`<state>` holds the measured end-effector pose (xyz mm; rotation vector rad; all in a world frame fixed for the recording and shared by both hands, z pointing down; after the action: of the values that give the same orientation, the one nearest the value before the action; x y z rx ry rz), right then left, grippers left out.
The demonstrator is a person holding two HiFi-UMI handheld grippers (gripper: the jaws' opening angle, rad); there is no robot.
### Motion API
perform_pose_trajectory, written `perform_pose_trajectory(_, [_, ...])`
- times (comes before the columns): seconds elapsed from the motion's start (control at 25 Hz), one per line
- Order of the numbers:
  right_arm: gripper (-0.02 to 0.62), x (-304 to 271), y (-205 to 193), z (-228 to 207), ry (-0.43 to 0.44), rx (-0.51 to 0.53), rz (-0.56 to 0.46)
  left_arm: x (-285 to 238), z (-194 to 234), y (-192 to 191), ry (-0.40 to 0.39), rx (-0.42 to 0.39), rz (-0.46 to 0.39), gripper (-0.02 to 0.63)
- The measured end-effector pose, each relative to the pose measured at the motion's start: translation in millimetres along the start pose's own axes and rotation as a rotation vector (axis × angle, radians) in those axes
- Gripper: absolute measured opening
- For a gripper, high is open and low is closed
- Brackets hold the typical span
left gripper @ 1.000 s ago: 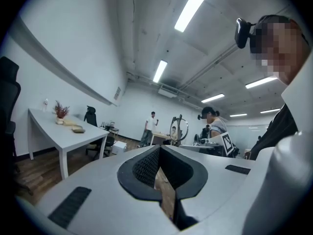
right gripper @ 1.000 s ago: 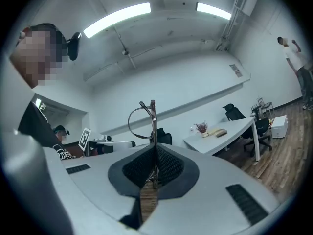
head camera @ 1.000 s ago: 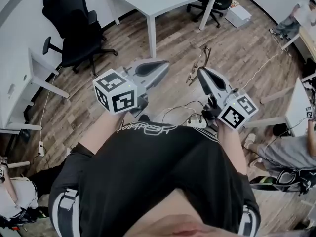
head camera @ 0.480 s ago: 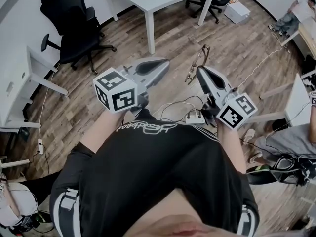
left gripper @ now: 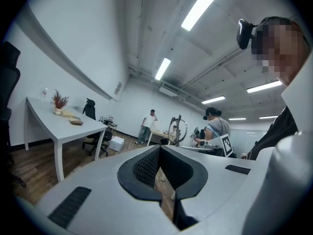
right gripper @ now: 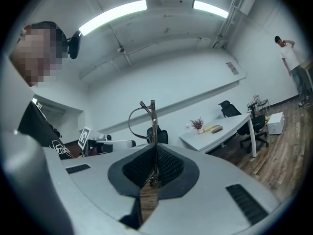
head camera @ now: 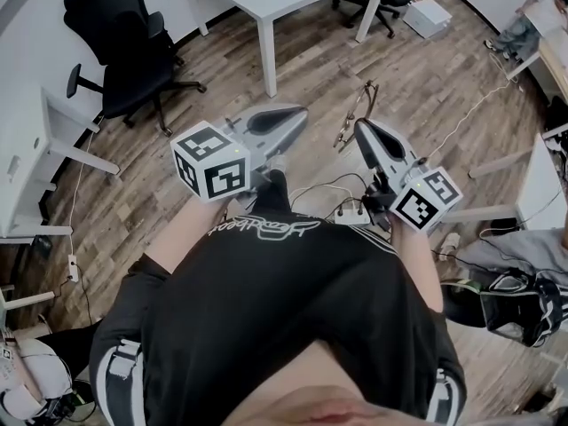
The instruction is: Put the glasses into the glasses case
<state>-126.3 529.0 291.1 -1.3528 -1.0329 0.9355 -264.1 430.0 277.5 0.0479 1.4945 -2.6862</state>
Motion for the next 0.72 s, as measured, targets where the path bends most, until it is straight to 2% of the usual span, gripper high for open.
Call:
perform_pose_trajectory(0.32, [0.015,-71,-5,-67,-0.005,-0.012,0.012,-30,83,43,0.007,0.024,-0.023,0.006])
perform_pose_trajectory(0.72, [0.015,-206,-11,-189,-0.032,-0.078,0.027,-105,231,137,0.011,0.063,0.028,0.006])
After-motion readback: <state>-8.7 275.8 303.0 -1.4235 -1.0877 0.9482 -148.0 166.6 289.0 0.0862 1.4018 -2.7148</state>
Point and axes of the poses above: the fingertips, and each gripper's own axes: x backward along the fingers, z to its left, y out of its top, the point moved 5 cm from there along x, backward along the fingers, and after that the axes turned 15 degrees about x, right-handed, at the moved point
